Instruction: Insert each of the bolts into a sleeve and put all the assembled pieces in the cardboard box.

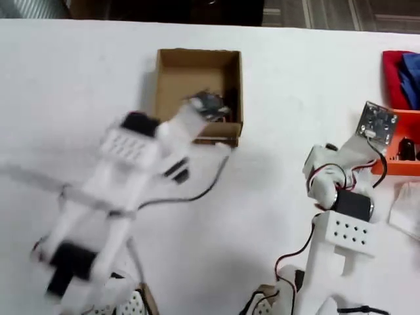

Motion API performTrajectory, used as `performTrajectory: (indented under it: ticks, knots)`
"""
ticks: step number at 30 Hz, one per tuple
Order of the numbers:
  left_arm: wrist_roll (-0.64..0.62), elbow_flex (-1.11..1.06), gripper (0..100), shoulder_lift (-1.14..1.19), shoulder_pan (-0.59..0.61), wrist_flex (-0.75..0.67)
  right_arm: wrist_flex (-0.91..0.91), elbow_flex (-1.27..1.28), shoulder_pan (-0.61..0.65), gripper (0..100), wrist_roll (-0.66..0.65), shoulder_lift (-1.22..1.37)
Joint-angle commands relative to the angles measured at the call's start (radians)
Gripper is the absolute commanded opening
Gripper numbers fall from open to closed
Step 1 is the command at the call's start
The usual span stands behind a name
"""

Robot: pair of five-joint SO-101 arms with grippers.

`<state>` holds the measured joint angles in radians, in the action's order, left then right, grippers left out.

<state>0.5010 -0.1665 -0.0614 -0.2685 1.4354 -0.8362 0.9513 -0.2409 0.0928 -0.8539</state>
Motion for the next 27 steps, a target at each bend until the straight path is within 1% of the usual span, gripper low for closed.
performTrajectory:
  ticks: [1,5,8,13,17,20,27]
  knots:
    - [0.011,0.325,20,0.242,-0.058,0.058,0.048,0.000,-0.033,2.3,0.008,-0.045]
    - [0.011,0.545,19,0.445,-0.063,0.077,0.056,0.003,-0.087,2.3,0.008,-0.038]
    - [0.015,0.682,20,0.563,-0.066,0.118,0.056,0.003,-0.110,2.3,0.008,-0.038]
    - [0.207,0.865,20,0.732,-0.104,0.192,0.056,0.003,-0.110,2.3,0.006,-0.038]
    - [0.302,0.963,20,0.847,-0.126,0.245,0.056,0.003,-0.110,2.3,0.006,-0.039]
    - [0.328,1.038,20,0.913,-0.126,0.244,0.056,0.003,-0.111,2.3,0.006,-0.039]
    - [0.330,1.248,20,1.016,-0.135,0.250,0.056,0.003,-0.111,2.3,0.006,-0.039]
